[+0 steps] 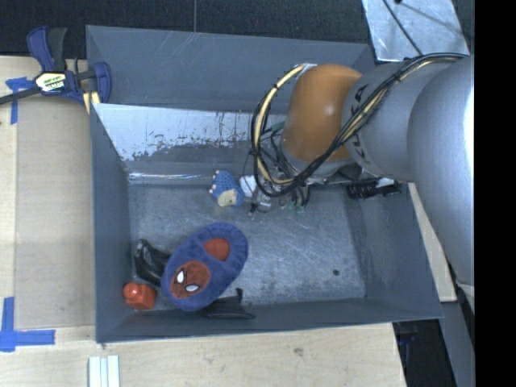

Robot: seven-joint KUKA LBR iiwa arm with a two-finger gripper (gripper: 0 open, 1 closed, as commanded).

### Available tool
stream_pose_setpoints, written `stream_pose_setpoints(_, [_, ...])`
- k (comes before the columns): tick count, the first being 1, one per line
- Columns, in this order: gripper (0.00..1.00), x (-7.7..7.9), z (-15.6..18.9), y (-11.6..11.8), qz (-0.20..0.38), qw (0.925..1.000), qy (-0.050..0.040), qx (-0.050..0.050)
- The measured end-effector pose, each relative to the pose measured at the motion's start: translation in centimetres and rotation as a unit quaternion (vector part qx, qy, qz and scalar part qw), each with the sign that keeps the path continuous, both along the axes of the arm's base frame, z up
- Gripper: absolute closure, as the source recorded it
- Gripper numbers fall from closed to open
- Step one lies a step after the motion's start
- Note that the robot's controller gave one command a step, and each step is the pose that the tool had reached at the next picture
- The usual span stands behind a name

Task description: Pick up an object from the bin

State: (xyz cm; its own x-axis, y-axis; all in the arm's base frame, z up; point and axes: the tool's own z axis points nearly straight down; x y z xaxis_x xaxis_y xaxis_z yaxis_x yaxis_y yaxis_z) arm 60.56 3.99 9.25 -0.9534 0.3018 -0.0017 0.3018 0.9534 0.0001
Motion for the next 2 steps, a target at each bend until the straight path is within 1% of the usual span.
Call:
stream_pose_setpoints(1, [1.00,-0.3,1.9,0.0,-0.020,0.9998,-0.0021,0.000])
stream_pose_setpoints(2, [1.00,-0.8,11.6,-0.3,-0.019,0.9998,-0.0053,0.001])
